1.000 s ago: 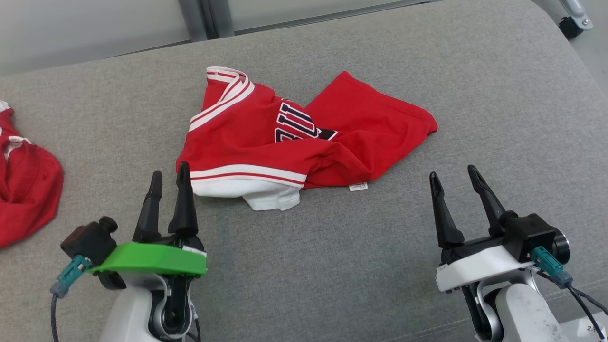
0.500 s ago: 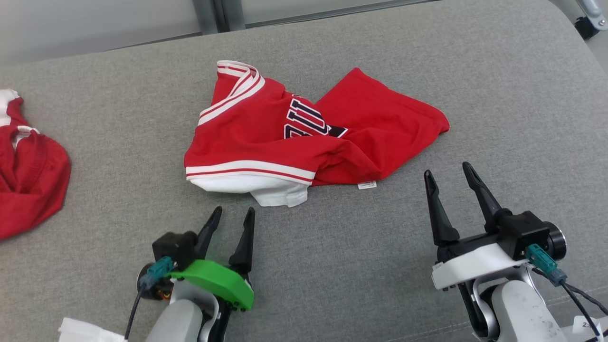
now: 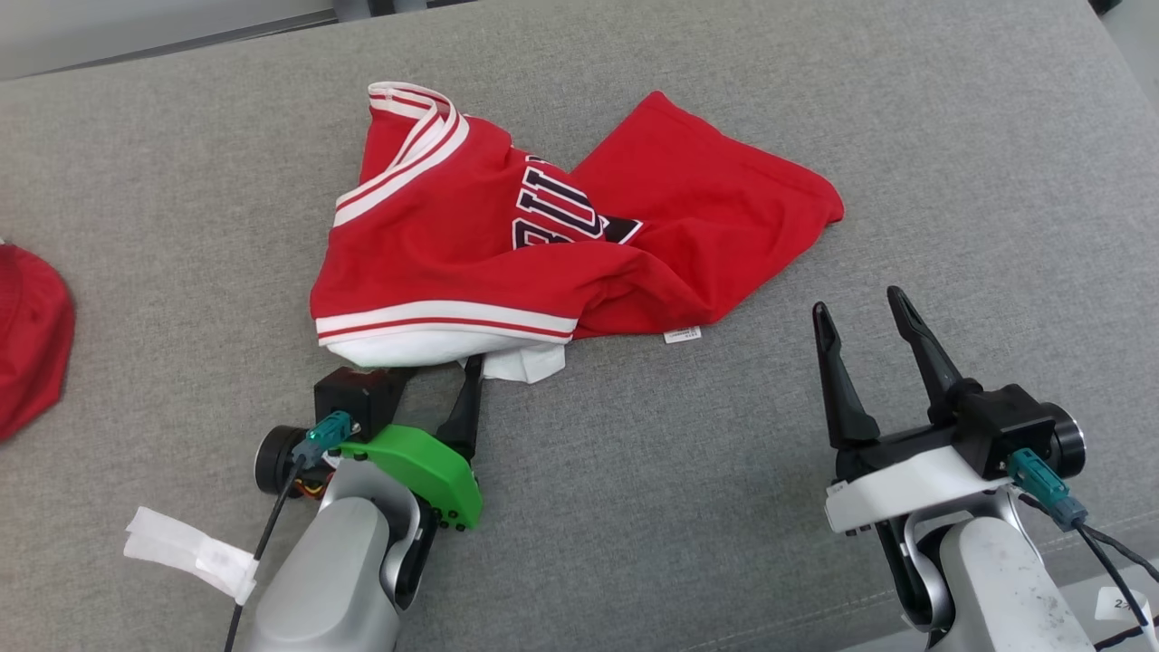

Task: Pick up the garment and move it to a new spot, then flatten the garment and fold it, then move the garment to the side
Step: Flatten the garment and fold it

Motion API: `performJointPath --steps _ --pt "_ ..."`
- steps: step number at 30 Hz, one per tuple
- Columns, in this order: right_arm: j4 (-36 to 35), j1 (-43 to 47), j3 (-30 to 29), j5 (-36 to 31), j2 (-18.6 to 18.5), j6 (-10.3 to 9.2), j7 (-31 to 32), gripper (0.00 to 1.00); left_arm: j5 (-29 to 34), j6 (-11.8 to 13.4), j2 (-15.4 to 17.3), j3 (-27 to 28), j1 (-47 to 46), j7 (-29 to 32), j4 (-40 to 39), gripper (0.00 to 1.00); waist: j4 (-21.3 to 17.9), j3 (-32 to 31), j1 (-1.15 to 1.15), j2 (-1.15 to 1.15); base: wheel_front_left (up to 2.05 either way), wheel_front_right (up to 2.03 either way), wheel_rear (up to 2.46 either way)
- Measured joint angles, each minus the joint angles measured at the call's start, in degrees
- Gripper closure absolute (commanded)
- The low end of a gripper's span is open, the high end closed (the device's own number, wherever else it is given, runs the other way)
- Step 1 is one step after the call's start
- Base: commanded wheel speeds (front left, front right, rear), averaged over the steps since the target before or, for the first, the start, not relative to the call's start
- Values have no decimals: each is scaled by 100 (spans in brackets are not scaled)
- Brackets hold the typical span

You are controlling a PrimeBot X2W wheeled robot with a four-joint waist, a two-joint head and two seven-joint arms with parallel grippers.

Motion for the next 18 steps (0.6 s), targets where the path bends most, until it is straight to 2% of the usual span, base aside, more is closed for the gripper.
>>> performJointPath --steps 1,4,7,13,18 --pt "-2 -4 0 0 1 0 0 0 1 0 4 -57 -37 -3 62 100 -13 22 0 0 0 0 0" --pt "-4 -5 -25 1 2 0 0 0 54 -3 0 -121 -99 -7 101 100 -23 59 0 0 0 0 0" --pt "-12 -5 -87 0 1 0 0 0 89 99 -7 49 -18 4 -180 100 28 49 0 0 0 0 0" --pt "-16 62 -164 -30 1 0 0 0 268 379 11 587 787 8 -1422 100 245 -32 0 0 0 0 0" --pt "19 147 -133 -108 2 0 0 0 676 772 24 924 1490 8 -2730 100 538 -120 0 0 0 0 0"
